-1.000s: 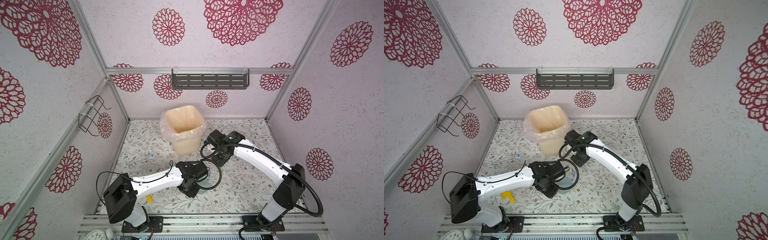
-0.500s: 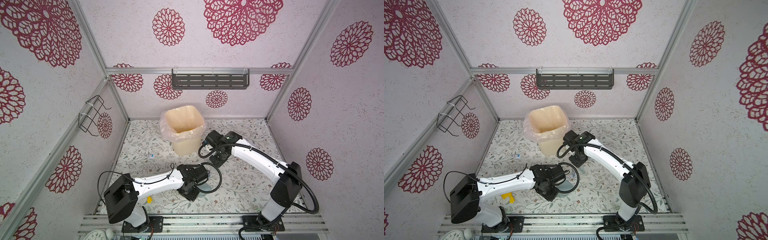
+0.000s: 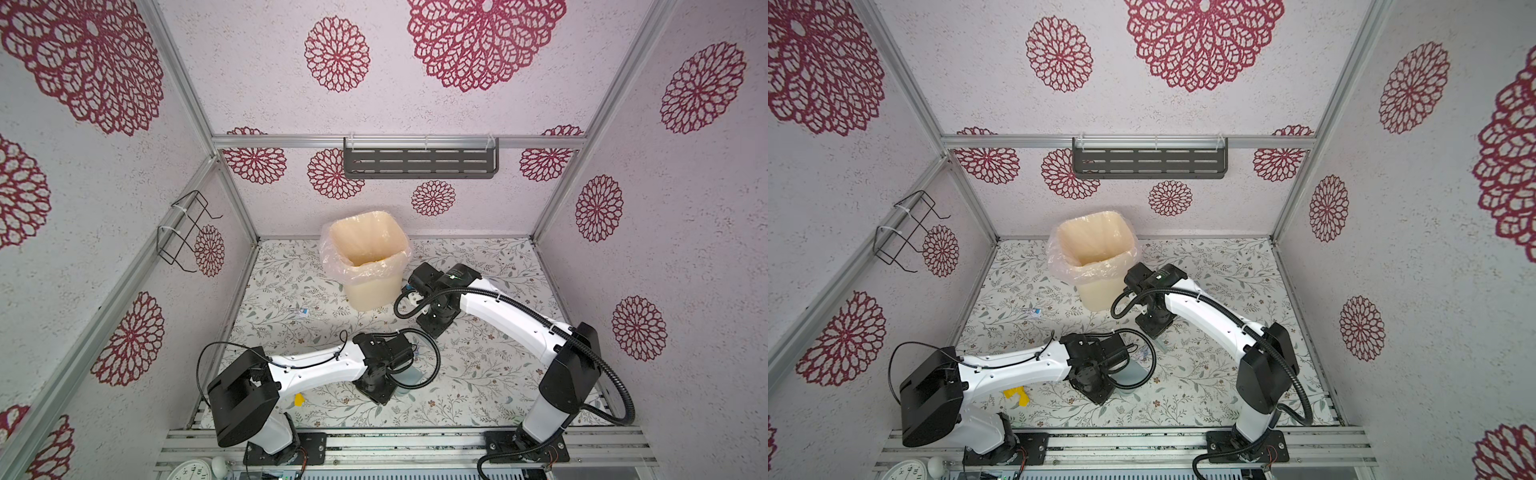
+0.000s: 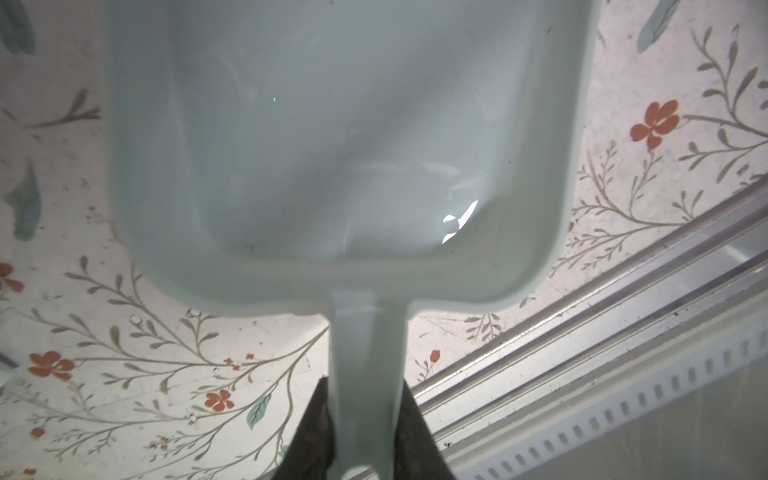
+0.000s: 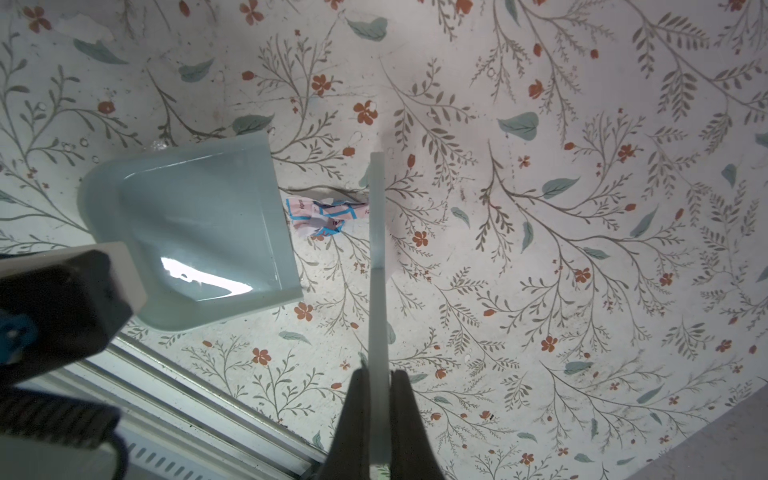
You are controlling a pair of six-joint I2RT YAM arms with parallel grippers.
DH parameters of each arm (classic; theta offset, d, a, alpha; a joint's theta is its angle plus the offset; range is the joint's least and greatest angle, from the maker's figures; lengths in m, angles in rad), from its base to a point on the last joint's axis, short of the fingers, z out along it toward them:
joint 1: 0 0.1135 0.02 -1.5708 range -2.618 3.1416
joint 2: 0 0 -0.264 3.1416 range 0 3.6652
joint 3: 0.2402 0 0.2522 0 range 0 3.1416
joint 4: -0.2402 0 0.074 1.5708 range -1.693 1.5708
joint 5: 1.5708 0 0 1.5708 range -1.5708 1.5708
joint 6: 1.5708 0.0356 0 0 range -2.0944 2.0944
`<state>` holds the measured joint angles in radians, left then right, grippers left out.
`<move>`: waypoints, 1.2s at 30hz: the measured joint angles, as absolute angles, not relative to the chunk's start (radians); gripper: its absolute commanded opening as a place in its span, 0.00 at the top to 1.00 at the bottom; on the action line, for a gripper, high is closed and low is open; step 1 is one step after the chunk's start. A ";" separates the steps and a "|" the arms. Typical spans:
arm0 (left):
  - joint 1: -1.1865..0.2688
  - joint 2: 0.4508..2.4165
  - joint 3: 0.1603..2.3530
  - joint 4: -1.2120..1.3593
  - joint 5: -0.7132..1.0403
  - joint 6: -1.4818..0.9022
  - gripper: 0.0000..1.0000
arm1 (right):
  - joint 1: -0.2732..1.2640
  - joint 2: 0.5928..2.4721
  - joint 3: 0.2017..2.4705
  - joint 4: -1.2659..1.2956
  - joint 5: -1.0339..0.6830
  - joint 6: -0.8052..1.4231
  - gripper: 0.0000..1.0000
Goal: Sweep away the paper scraps from the table
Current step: 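Push the pink-and-blue wrapper into the dustpan with the right gripper tool, then lift the dustpan toward the bin with the left while the right withdraws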
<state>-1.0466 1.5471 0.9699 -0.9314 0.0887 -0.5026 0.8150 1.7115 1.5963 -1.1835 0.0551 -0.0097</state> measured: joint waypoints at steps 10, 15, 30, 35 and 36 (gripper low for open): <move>-1.045 1.525 0.966 -0.881 0.088 -0.488 1.00 | 0.915 1.723 1.678 -1.234 -0.036 0.046 1.00; -1.045 1.517 0.966 -0.871 0.084 -0.480 1.00 | 0.916 1.723 1.691 -1.256 -0.050 0.075 1.00; -1.044 1.497 0.900 -0.792 0.047 -0.453 1.00 | 0.752 1.599 1.691 -1.267 -0.001 0.108 1.00; -1.044 1.465 0.900 -0.770 0.027 -0.452 1.00 | 0.725 1.573 1.651 -1.250 0.003 0.109 1.00; -1.044 1.449 0.900 -0.768 0.021 -0.452 1.00 | 0.714 1.566 1.636 -1.246 0.002 0.109 1.00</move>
